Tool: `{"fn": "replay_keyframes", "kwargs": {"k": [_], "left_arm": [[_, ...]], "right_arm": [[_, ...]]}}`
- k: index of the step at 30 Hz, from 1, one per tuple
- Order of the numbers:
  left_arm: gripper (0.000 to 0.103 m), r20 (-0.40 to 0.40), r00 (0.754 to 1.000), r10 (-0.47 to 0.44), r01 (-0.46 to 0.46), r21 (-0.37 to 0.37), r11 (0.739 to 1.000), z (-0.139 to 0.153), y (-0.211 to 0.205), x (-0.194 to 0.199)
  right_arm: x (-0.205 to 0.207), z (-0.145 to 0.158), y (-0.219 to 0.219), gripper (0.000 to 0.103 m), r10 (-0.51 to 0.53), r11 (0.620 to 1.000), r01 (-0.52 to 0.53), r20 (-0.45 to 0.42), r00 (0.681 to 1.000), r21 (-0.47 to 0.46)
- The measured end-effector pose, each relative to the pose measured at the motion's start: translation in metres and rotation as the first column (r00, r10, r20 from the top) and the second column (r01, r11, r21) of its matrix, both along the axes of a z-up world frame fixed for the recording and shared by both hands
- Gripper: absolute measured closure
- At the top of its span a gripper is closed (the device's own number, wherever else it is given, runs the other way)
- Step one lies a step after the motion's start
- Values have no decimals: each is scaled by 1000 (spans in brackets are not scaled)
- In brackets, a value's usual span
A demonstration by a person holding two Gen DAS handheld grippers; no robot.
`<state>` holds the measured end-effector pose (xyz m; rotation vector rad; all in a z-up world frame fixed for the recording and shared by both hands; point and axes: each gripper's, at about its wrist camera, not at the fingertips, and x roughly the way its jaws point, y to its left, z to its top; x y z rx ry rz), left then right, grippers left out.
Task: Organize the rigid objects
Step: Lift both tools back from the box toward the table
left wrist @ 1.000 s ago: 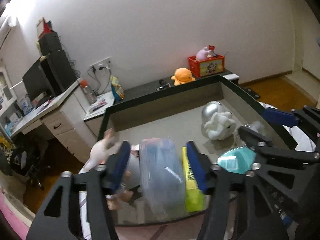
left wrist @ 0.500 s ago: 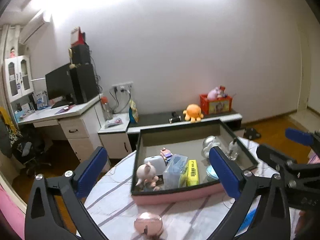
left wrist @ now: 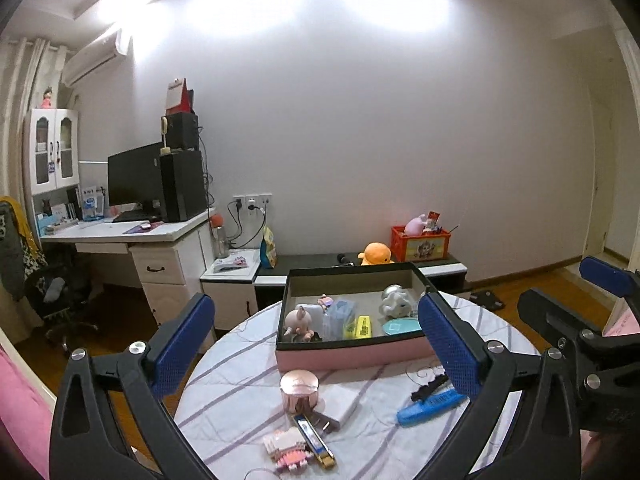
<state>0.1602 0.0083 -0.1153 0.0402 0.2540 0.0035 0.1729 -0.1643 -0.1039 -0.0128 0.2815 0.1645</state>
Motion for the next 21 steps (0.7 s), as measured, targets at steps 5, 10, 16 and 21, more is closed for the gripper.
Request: {"fn": "replay_keyframes", "kwargs": {"k": [5,10,16,21], "left_arm": [[0,9,1000,2,-2,13,1000,1,3,-16],[0,15,1000,13,-13,12,1000,0,5,-26],[0,6,1000,18,-18,12,1000,-4,7,-29],[0,-20,1000,13,-13,8,1000,-11,12,-24]], "right_arm": [[-17,1,1,0,2,1000,-2,2,1000,-2],[-26,0,4,0,7,1000,-7,5,1000,-5],[-29,-4,9,0,14,1000,-14,-6,1000,-6],[-26,-11,11,0,18,1000,-18,-26,1000,-12]]}}
